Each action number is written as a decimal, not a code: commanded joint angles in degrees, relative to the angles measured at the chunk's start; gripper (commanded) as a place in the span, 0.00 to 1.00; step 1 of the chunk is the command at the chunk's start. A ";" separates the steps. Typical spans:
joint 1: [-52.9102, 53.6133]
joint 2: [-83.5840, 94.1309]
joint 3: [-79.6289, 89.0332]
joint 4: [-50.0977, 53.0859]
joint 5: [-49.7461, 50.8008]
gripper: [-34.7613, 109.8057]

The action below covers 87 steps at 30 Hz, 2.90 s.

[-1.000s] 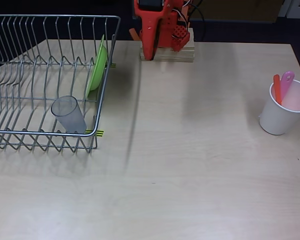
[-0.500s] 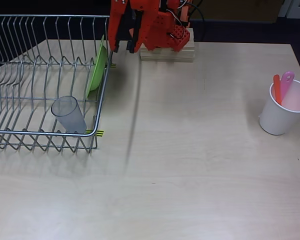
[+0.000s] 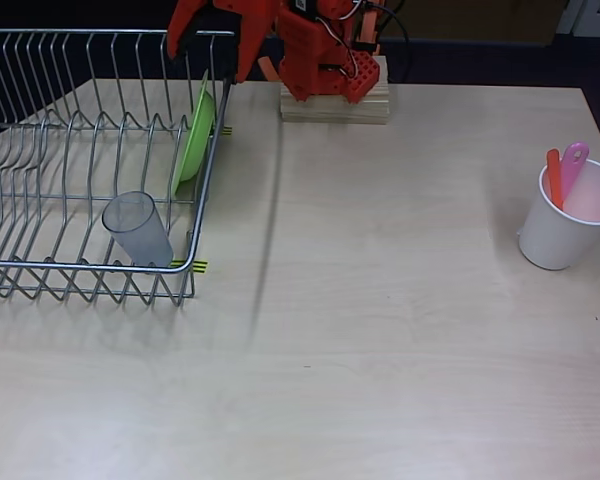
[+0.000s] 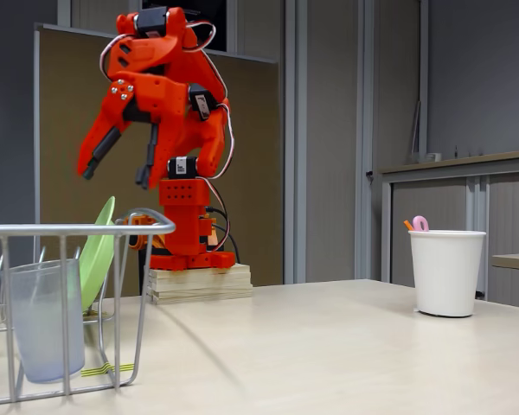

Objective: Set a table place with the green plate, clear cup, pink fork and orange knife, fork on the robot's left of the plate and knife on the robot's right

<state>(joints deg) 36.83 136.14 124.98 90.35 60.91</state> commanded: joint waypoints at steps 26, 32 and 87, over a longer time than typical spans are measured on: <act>9.40 -14.59 7.03 -20.04 -9.40 0.24; 9.40 -15.47 3.78 -19.69 -10.81 0.24; -47.37 -28.74 -34.01 -2.72 9.40 0.24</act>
<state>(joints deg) -9.32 106.79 86.48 89.65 65.57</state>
